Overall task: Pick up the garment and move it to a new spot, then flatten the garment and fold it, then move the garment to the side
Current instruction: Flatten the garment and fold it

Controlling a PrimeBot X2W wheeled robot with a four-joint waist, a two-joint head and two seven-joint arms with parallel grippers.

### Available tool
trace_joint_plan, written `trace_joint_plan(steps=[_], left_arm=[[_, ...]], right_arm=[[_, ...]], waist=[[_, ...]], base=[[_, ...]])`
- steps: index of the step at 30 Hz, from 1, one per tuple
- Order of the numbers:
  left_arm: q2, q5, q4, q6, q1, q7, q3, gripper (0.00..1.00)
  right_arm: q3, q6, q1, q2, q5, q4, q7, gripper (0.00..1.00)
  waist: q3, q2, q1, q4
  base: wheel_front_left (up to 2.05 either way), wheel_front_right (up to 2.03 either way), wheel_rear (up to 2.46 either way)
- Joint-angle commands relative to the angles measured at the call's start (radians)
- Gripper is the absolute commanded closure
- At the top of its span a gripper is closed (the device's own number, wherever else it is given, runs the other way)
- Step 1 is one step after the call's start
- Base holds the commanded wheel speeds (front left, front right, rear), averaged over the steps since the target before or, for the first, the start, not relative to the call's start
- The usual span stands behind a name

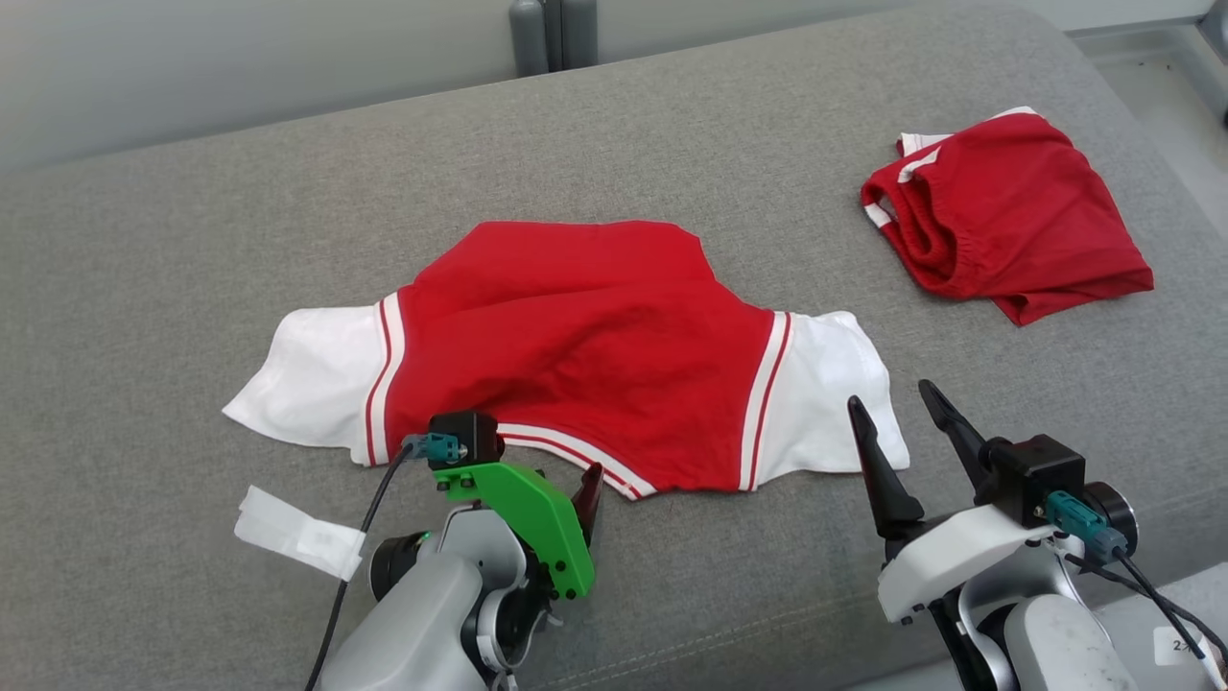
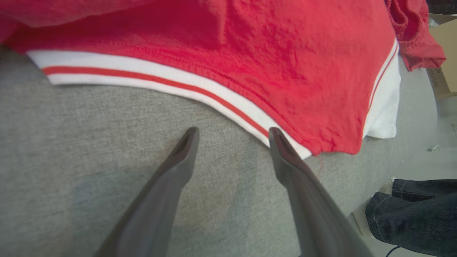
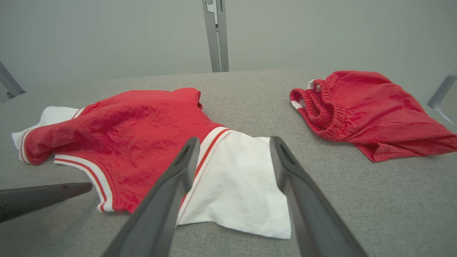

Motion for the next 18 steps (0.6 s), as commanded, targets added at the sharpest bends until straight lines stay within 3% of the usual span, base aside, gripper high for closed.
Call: trace_joint_plan(steps=[1,12,13,15,18], left_arm=[[0.000,-0.026,0.010,-0.002,-0.020,-0.004,-0.001,0.00],[-0.001,-0.150,0.008,0.009,-0.066,-0.034,-0.057,0.00],[-0.001,-0.155,0.014,0.011,-0.073,-0.041,-0.063,0.12],[0.000,-0.149,0.026,0.016,-0.092,-0.073,-0.070,0.96],[0.000,-0.137,0.051,0.019,-0.109,-0.114,-0.076,1.00]], right_arm=[[0.002,-0.002,-0.013,-0.001,0.004,0.001,-0.007,0.00],[0.002,-0.002,-0.023,-0.001,0.008,0.009,-0.018,0.00],[0.003,-0.002,-0.024,-0.001,0.009,0.010,-0.020,0.00],[0.003,-0.002,-0.026,-0.001,0.009,0.013,-0.021,0.00],[-0.002,-0.002,-0.027,-0.001,0.009,0.016,-0.024,0.00]], waist=[[0.016,0.0000,0.0000,-0.021],[0.040,0.0000,0.0000,-0.063],[0.042,0.0000,0.0000,-0.066],[0.044,0.0000,0.0000,-0.072],[0.045,0.0000,0.0000,-0.074]], base=[[0.00,0.00,0.00],[0.00,0.00,0.00],[0.00,0.00,0.00],[0.00,0.00,0.00],[0.00,0.00,0.00]])
